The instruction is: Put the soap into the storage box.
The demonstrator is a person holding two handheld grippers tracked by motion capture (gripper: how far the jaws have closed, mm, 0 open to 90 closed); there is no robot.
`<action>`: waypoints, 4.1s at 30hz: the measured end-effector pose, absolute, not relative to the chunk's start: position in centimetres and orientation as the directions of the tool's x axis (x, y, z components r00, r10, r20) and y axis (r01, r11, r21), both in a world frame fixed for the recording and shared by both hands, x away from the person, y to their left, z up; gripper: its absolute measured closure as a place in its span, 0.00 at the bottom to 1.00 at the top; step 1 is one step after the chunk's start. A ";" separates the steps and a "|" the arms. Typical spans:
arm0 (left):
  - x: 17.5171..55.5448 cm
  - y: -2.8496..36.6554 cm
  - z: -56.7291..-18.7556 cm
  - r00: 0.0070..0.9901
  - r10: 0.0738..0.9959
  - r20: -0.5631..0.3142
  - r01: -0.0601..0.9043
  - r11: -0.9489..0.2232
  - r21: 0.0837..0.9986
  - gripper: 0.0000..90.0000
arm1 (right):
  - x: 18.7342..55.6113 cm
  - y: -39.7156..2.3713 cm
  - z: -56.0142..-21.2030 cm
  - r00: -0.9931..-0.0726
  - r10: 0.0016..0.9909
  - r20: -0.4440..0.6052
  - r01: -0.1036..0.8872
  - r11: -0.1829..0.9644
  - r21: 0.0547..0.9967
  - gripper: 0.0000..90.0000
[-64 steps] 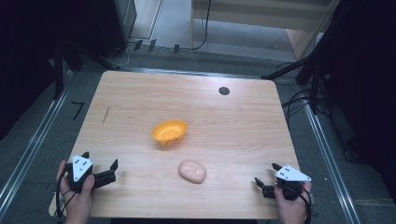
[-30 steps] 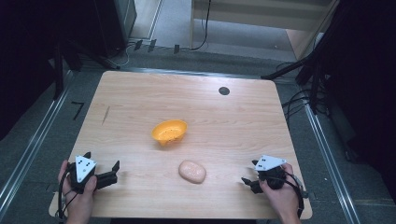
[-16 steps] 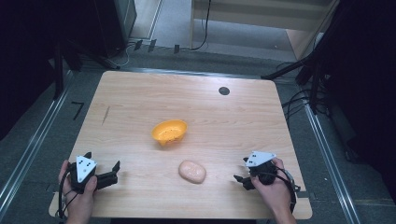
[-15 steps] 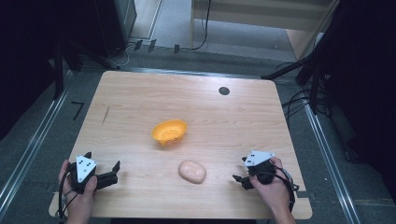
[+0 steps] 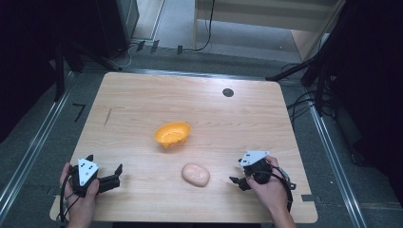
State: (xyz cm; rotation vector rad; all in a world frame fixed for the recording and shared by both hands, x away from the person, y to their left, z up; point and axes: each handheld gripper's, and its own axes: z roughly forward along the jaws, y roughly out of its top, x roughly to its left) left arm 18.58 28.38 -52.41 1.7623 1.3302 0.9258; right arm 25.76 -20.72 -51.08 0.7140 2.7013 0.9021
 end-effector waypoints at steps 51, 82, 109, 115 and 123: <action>18.6 28.3 -52.4 0.210 0.971 0.113 0.445 -0.198 0.873 0.00 | 26.4 -14.2 -50.3 -0.916 0.402 -0.012 0.314 0.733 0.604 0.16; 18.6 28.3 -52.4 0.221 0.967 0.126 0.446 -0.215 0.869 0.00 | 26.6 -9.5 -50.4 -0.950 0.313 0.010 0.265 0.789 0.555 0.25; 18.6 28.2 -52.4 0.219 0.967 0.126 0.446 -0.215 0.869 0.00 | 26.8 -7.2 -51.3 -0.945 0.326 0.023 0.300 0.836 0.460 0.35; 18.6 28.2 -52.4 0.223 0.966 0.129 0.447 -0.218 0.867 0.00 | 26.9 -7.1 -51.3 -0.947 0.320 0.016 0.292 0.841 0.456 0.36; 18.6 28.2 -52.4 0.225 0.966 0.130 0.447 -0.221 0.867 0.00 | 26.8 -7.1 -51.4 -0.950 0.312 0.015 0.284 0.844 0.454 0.36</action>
